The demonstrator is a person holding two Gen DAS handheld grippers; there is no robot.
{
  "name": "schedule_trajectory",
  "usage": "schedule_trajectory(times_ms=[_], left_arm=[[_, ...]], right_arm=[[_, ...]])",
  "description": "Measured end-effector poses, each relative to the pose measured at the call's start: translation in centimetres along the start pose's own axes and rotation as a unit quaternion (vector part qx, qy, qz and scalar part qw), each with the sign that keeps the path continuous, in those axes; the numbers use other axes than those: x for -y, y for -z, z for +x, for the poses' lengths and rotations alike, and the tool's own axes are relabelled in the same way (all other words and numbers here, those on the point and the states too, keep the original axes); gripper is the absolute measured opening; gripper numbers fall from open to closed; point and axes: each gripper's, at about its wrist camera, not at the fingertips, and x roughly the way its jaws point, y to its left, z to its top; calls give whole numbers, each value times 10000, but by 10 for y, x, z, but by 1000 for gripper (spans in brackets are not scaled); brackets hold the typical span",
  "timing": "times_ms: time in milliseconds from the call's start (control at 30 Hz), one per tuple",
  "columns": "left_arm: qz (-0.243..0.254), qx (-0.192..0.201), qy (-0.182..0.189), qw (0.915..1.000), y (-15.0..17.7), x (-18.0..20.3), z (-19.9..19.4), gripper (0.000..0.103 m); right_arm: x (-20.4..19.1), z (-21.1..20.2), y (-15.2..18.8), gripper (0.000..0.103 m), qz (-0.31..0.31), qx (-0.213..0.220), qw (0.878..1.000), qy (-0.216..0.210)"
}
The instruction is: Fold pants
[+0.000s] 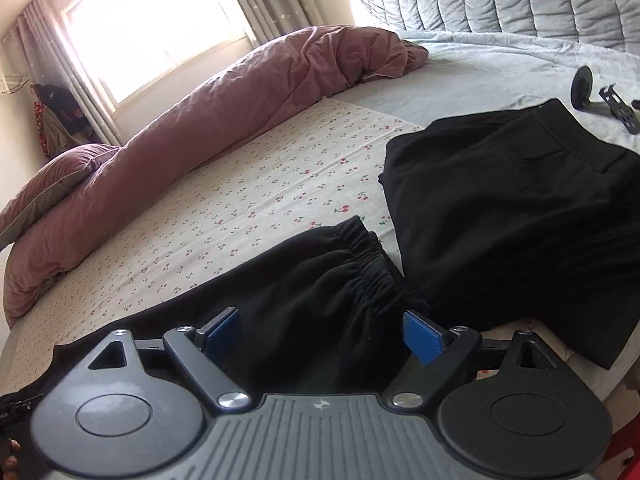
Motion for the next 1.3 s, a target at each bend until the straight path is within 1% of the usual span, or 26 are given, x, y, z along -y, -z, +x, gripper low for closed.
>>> schedule_trajectory(times_ms=[67,133,233,300,367,433,467,500,533,567,600,733,833,900,967,1033,1133,1233,1300], left_arm=[[28,-5,-28,10000,3,2,1,94],[24,-65,-23,10000,4,3,2,94],[-19,-111,47,9999,8,3,3,94],[-32,-160,113,9998,9,4,4,94],[-9,-195,153,9997,10,6,5,94],[29,-196,184,9996,10,8,5,94],[48,-196,199,9996,11,10,5,94],[59,-197,216,9996,11,10,4,94],[67,-195,240,9995,11,11,4,94],[67,-190,262,9995,11,11,3,94],[62,-186,278,9994,11,11,3,94],[19,-156,347,9993,11,11,2,94],[-102,-154,466,9987,9,8,2,94],[-213,-118,601,9979,7,5,1,94],[-334,-69,779,9964,6,4,1,94],[-464,-48,941,9945,5,1,2,94],[-729,-31,1159,9906,4,-5,4,93],[-1063,-16,1344,9852,3,-12,7,92],[-1267,15,1475,9809,3,-17,8,91]], right_arm=[[7,1,2,88,181,-42,9998,100],[12,2,2,88,312,-52,9995,99],[20,13,4,82,580,-298,9979,53],[27,23,7,78,867,-467,9951,-7],[25,26,7,76,910,-420,9950,-23],[23,29,7,64,888,-414,9952,20],[21,31,7,47,861,-417,9954,83],[20,30,8,26,885,-384,9952,174],[20,30,8,22,924,-338,9950,189],[15,27,8,16,844,-256,9959,222],[10,23,7,13,677,-137,9973,263],[-29,5,5,11,-150,378,9987,304],[-63,-6,2,11,-636,619,9960,57],[-90,-9,1,11,-1010,693,9923,-154],[-114,-9,2,11,-1315,629,9884,-434],[-144,-3,4,11,-1688,476,9817,-740],[-184,5,14,11,-2235,226,9679,-1128],[-216,18,26,11,-2609,-139,9530,-1534],[-234,26,41,10,-2833,-437,9415,-1770]])
